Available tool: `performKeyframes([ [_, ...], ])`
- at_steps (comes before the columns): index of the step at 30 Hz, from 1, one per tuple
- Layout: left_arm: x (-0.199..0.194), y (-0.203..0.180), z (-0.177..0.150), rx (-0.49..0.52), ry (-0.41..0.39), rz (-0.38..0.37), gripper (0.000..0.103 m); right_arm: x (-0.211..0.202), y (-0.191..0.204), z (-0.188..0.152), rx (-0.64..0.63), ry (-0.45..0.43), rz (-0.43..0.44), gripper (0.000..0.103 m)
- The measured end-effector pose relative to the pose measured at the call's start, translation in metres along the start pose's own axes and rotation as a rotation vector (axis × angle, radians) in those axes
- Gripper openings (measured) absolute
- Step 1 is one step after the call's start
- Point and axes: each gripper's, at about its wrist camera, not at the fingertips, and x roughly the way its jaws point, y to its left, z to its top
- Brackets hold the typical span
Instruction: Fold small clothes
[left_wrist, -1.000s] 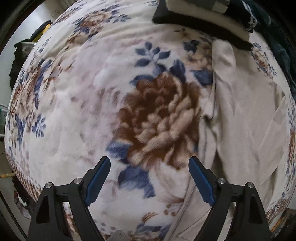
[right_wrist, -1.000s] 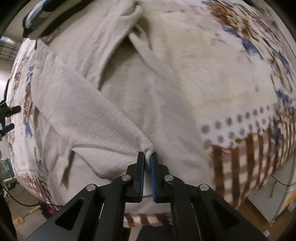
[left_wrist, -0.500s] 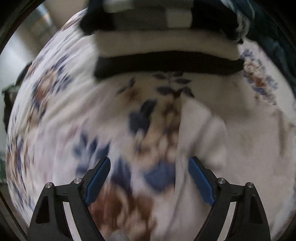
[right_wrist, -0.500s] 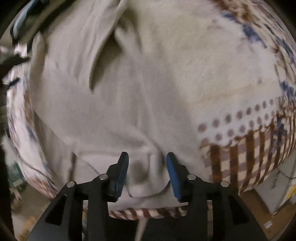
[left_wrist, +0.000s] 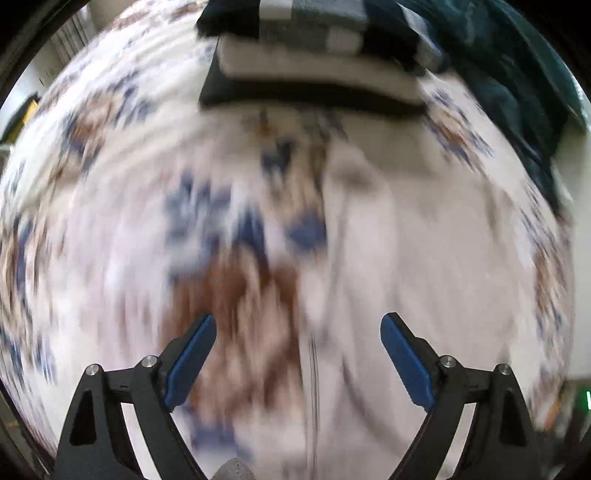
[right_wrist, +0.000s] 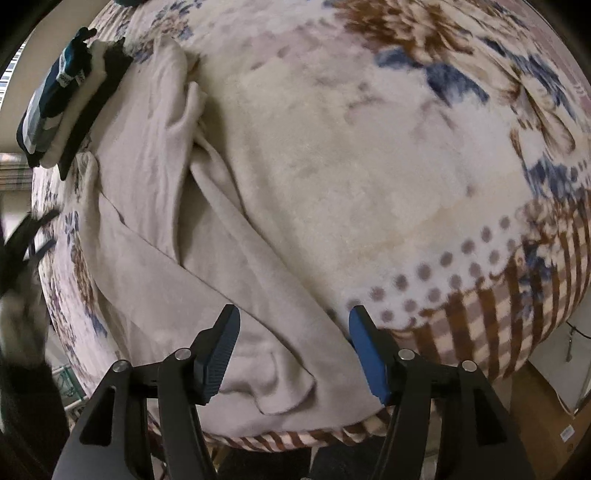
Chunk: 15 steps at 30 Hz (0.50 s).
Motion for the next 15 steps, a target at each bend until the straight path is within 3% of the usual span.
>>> performKeyframes([
  [5,0.003,0.013,-0.126,-0.046,0.229,-0.019,0.093,0.005,-0.036,-0.012,-0.016,0.106,-0.009,0.064],
  [9,0.028,0.02,-0.193,-0.127,0.352,-0.046,0.092,0.01,-0.058,-0.02,-0.054,0.198,0.006,0.064],
  [12,0.051,0.02,-0.222,-0.197,0.403,-0.101,0.092,0.014,-0.069,-0.022,-0.106,0.249,-0.004,0.064],
  [15,0.054,0.023,-0.237,-0.247,0.375,-0.11,0.092,0.022,-0.078,-0.023,-0.131,0.304,-0.007,0.064],
])
